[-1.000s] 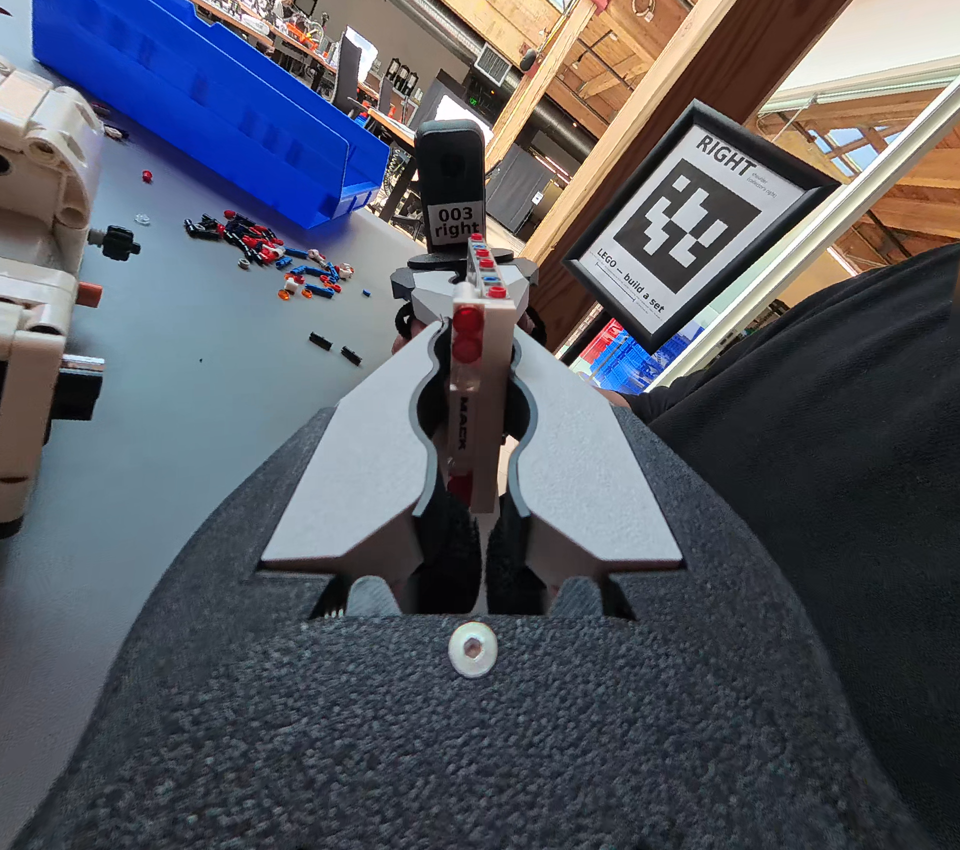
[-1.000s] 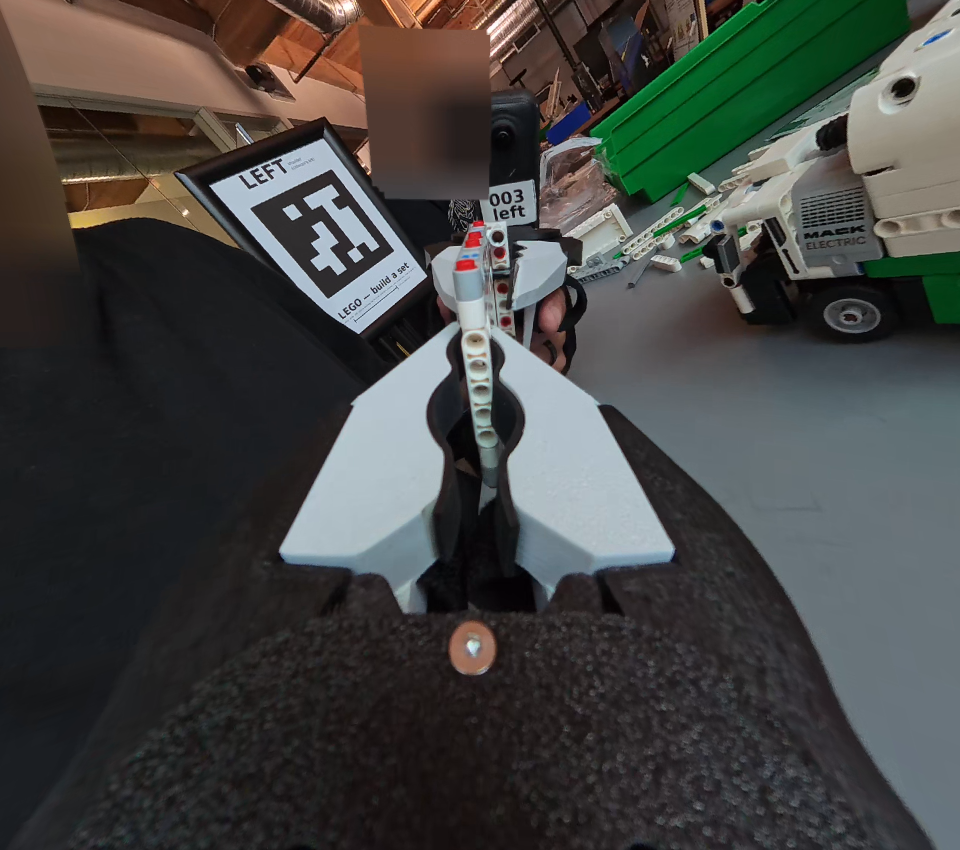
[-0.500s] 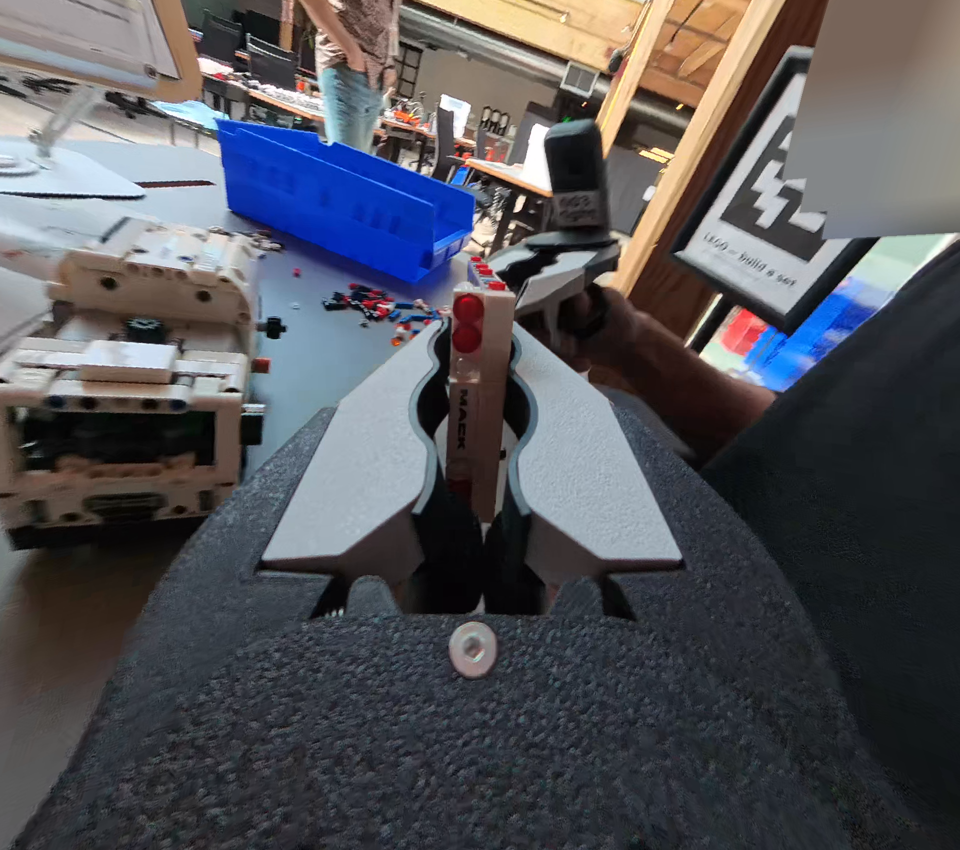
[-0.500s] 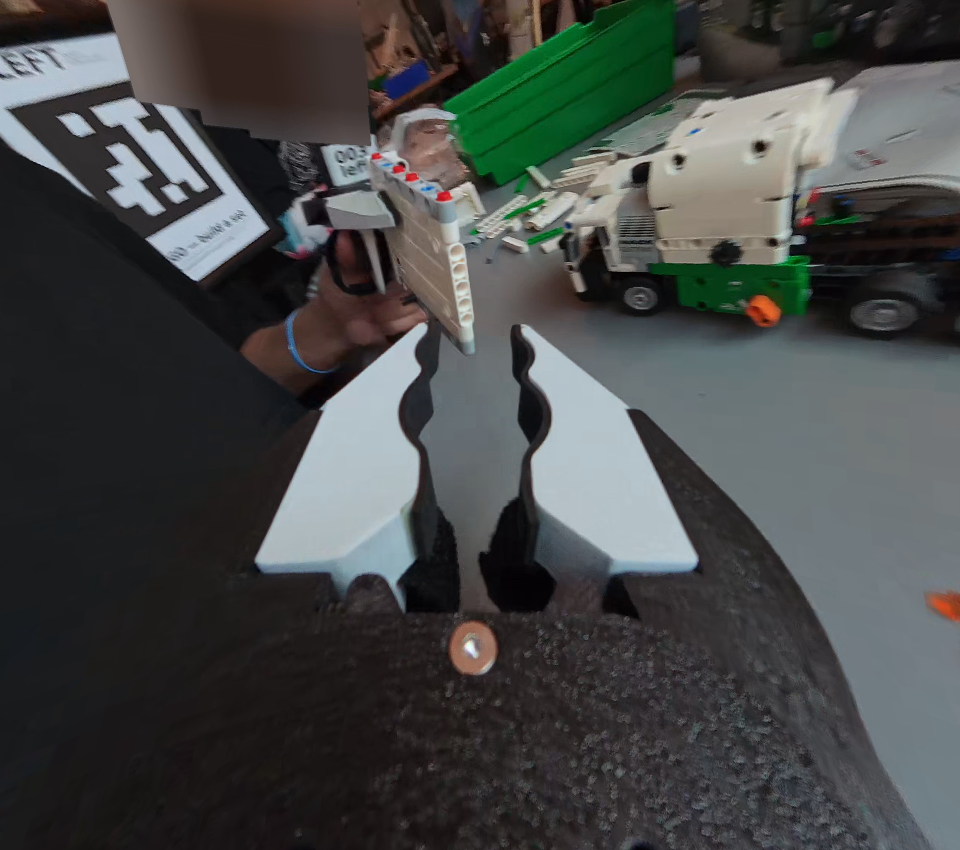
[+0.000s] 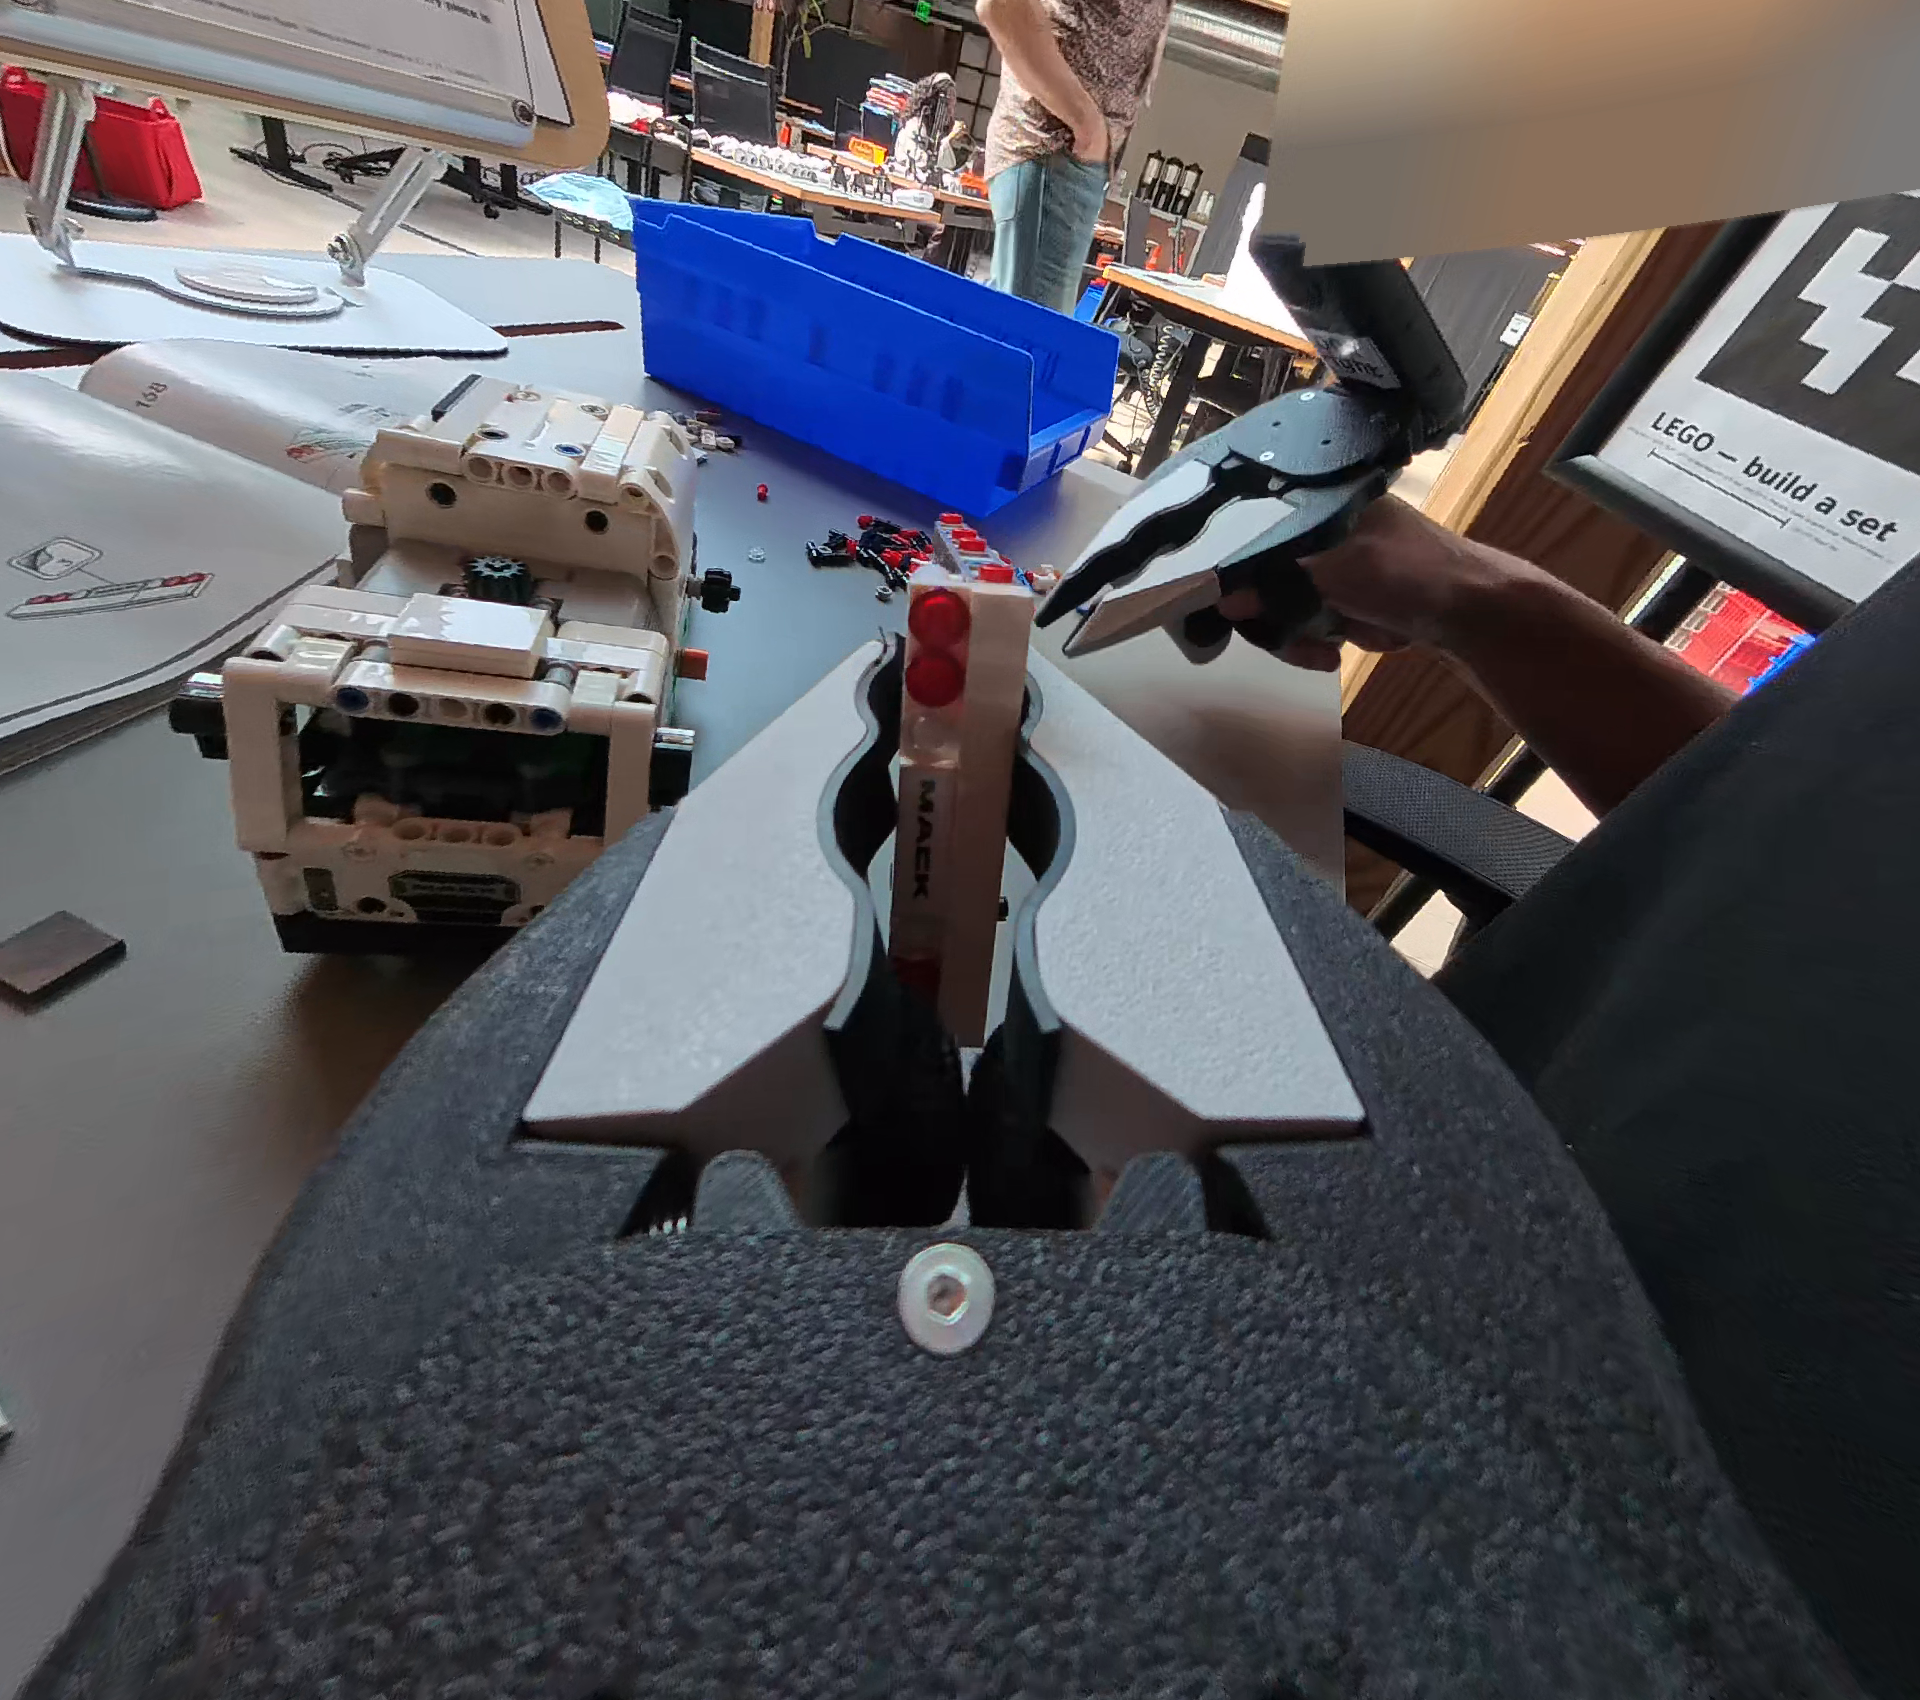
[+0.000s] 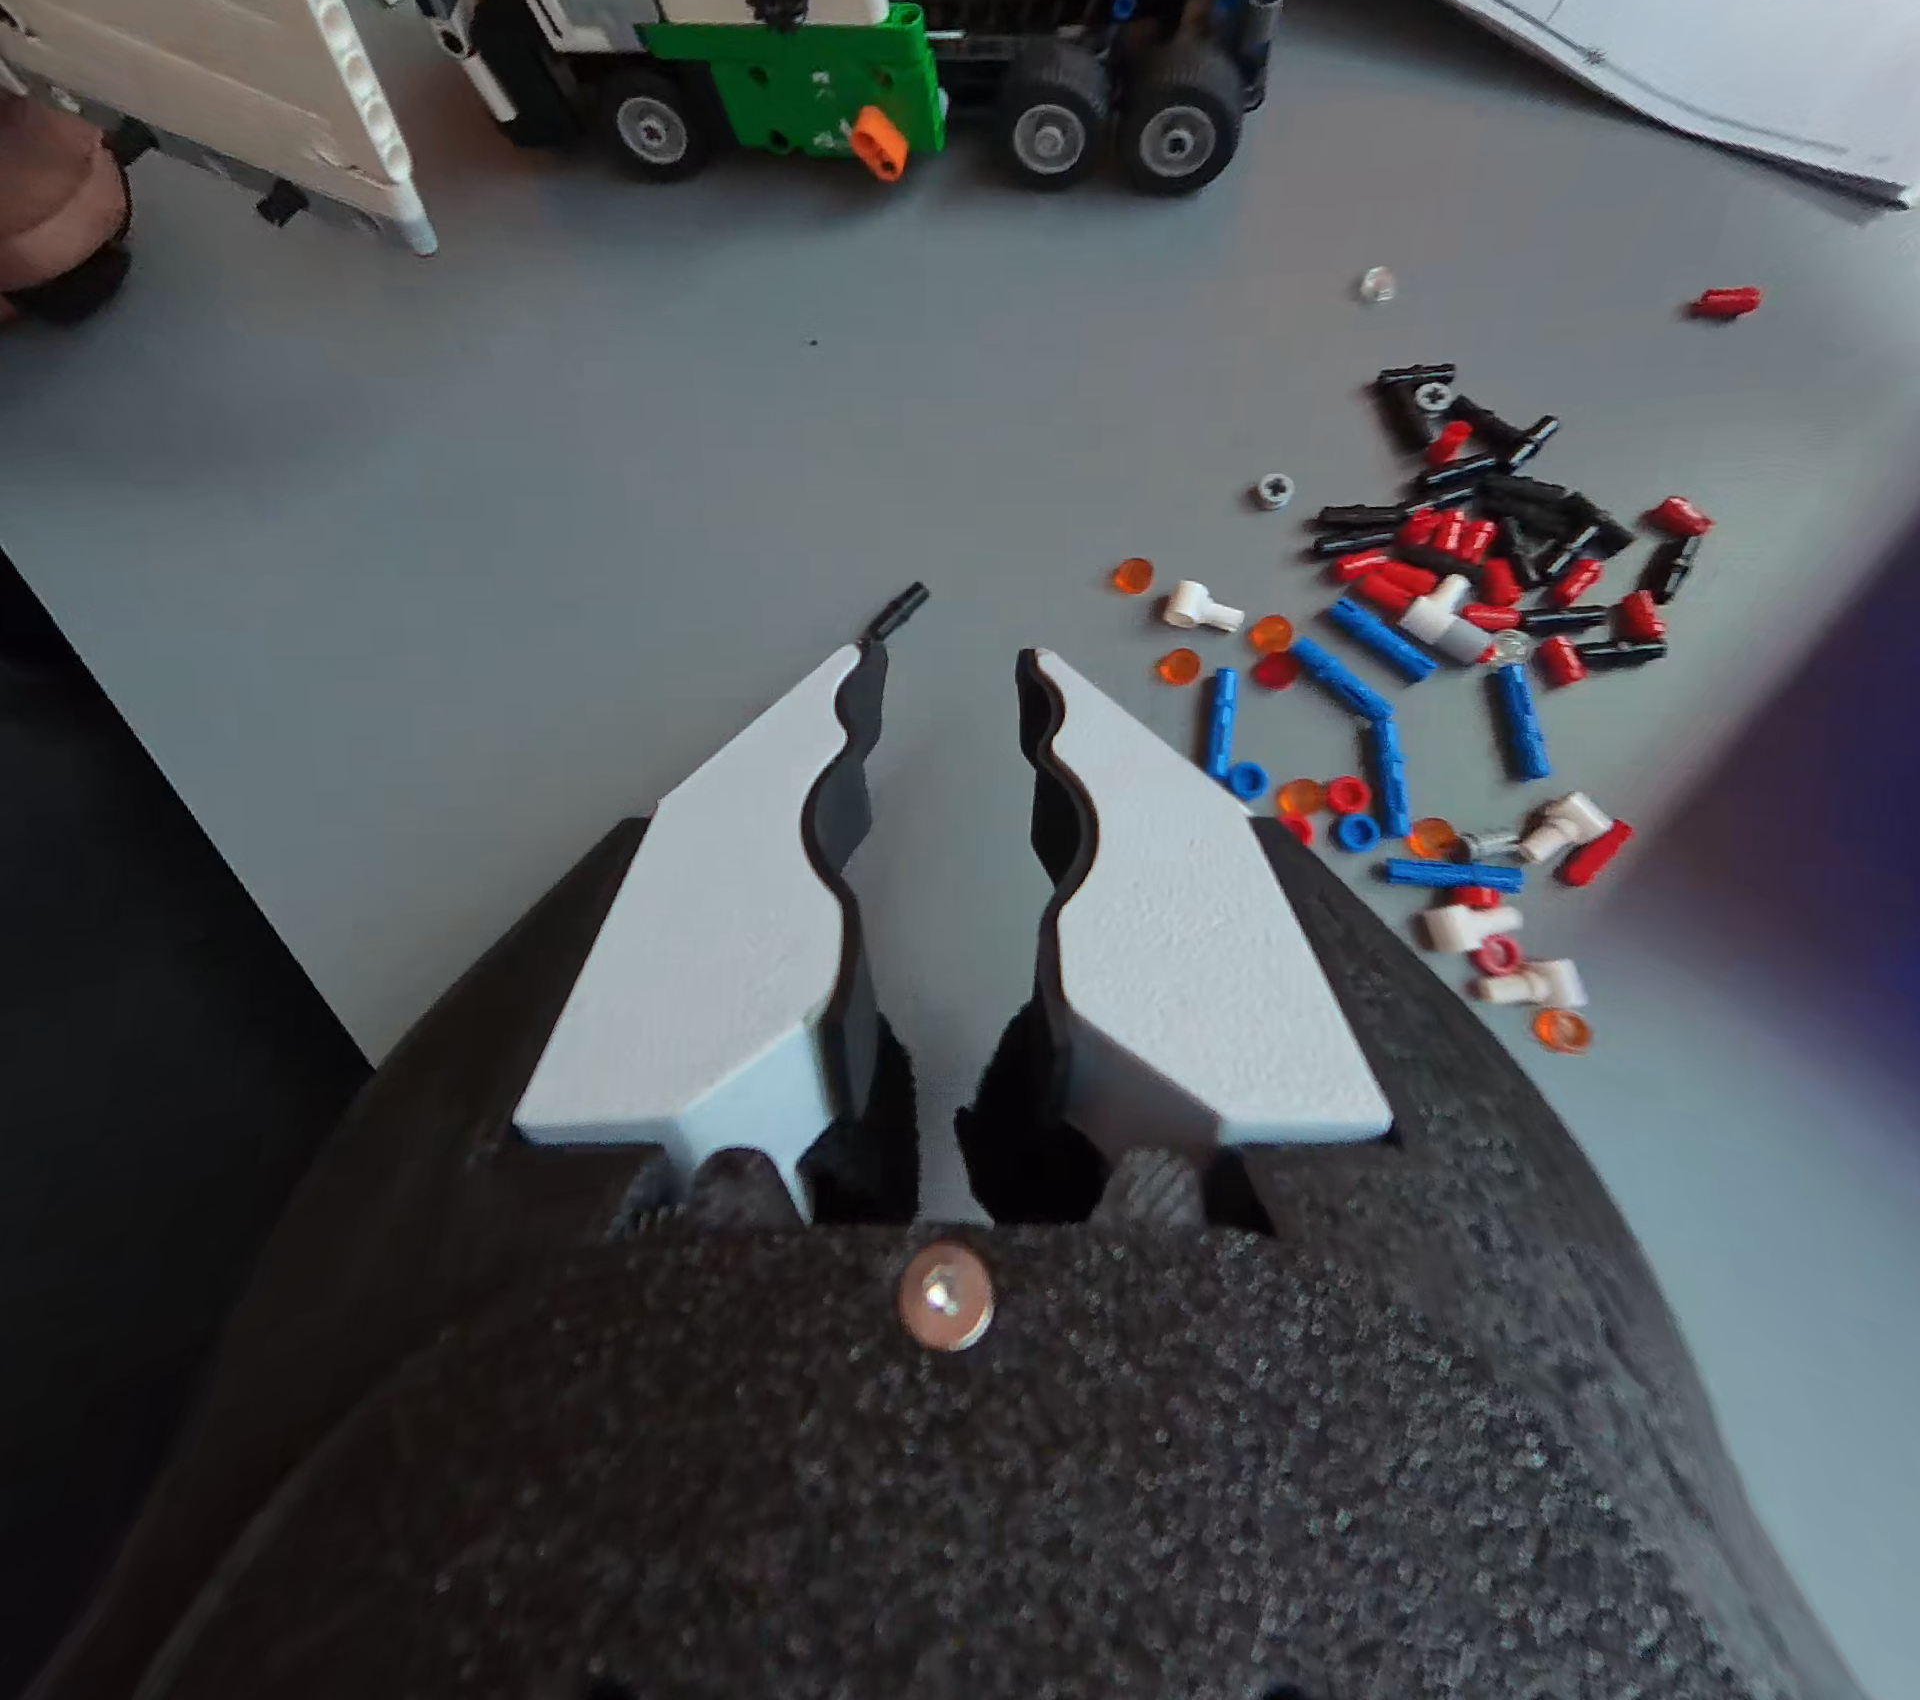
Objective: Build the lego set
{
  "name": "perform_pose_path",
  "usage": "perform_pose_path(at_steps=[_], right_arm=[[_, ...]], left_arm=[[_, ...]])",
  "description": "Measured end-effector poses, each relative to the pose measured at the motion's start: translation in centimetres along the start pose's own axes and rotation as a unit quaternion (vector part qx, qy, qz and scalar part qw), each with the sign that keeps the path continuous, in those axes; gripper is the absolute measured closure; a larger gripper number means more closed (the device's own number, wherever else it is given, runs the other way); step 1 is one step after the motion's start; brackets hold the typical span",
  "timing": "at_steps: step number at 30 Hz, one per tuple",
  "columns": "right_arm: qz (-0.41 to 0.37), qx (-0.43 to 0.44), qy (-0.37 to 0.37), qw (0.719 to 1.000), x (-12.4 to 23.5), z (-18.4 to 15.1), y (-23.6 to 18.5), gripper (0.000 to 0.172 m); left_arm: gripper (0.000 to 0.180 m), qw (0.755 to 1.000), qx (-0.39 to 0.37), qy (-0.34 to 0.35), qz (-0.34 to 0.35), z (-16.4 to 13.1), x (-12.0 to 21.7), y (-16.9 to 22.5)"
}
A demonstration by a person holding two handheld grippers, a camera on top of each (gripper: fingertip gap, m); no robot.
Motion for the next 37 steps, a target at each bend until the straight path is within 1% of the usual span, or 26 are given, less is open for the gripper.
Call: perform_pose_path(at_steps=[3,6,10,14,17,19,21,23,24,25,27,28,29,30,32,33,36,37], right_arm=[[-0.024,0.006,-0.005,1.0,-0.8,-0.7,-2.2,0.146],[-0.049,-0.011,0.004,0.999,-0.7,-0.7,-3.8,0.145],[-0.11,0.001,-0.011,0.994,-1.1,-1.2,-3.9,0.146],[-0.1,-0.013,-0.013,0.995,-1.5,-1.7,-4.2,0.151],[-0.113,-0.01,-0.017,0.993,-1.8,-2.1,-3.9,0.153],[-0.11,-0.018,-0.007,0.994,-2.0,-2.0,-4.0,0.157],[-0.112,-0.015,-0.004,0.994,-2.2,-1.8,-4.1,0.167],[-0.118,-0.003,-0.014,0.993,-2.2,-1.9,-3.9,0.168],[-0.108,0.01,-0.022,0.994,-2.0,-1.9,-4.0,0.168],[-0.099,0.033,-0.031,0.994,-1.7,-1.8,-3.9,0.168],[-0.084,0.091,-0.078,0.989,-0.5,-1.8,-3.0,0.168],[-0.073,0.122,-0.115,0.983,0.3,-2.0,-2.3,0.168],[-0.042,0.155,-0.169,0.972,1.3,-2.6,-1.9,0.168],[-0.02,0.184,-0.232,0.955,2.3,-3.4,-1.3,0.168],[0.0,0.22,-0.36,0.907,4.4,-5.2,0.1,0.168],[0.006,0.232,-0.411,0.881,5.1,-5.8,0.6,0.168],[0.038,0.25,-0.5,0.828,6.3,-6.5,1.1,0.167],[0.027,0.275,-0.52,0.808,6.4,-6.6,1.7,0.167]], left_arm=[[0.166,1.0,-0.009,-0.003,0.013,-0.1,-0.1,-0.1],[0.166,1.0,-0.011,-0.015,0.024,-0.4,-0.3,-0.2],[0.166,1.0,-0.009,-0.024,0.008,-0.6,-0.5,0.1],[0.166,1.0,-0.01,-0.029,0.0,-0.7,-0.7,0.3],[0.166,0.999,-0.014,-0.031,0.002,-0.8,-0.7,0.3],[0.166,0.999,-0.015,-0.033,0.002,-0.8,-0.8,0.3],[0.166,0.999,-0.016,-0.035,0.002,-0.8,-0.8,0.3],[0.166,0.999,-0.016,-0.037,0.001,-0.9,-0.8,0.4],[0.166,0.999,-0.016,-0.036,0.001,-0.9,-0.8,0.3],[0.166,0.999,-0.017,-0.036,0.001,-0.8,-0.8,0.4],[0.166,0.999,-0.023,-0.037,0.003,-0.9,-0.8,0.4],[0.166,0.999,-0.027,-0.039,0.004,-0.9,-0.8,0.5],[0.166,0.999,-0.031,-0.042,0.005,-1.0,-0.9,0.6],[0.166,0.998,-0.034,-0.044,0.006,-1.0,-0.9,0.8],[0.166,0.998,-0.042,-0.045,0.007,-1.1,-0.8,1.0],[0.166,0.998,-0.044,-0.044,0.008,-1.1,-0.7,1.1],[0.166,0.998,-0.045,-0.039,0.013,-1.0,-0.2,1.2],[0.166,0.998,-0.046,-0.038,0.016,-1.0,-0.1,1.2]])
Point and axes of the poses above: each gripper's, where its closed fingertips meet, x back along the fingers, z out of its top, y = z × x across the jaws, the point moved 3 cm from there along x, back along the fingers, and after that the axes turned 10 degrees about -z, right-handed, at the moved point
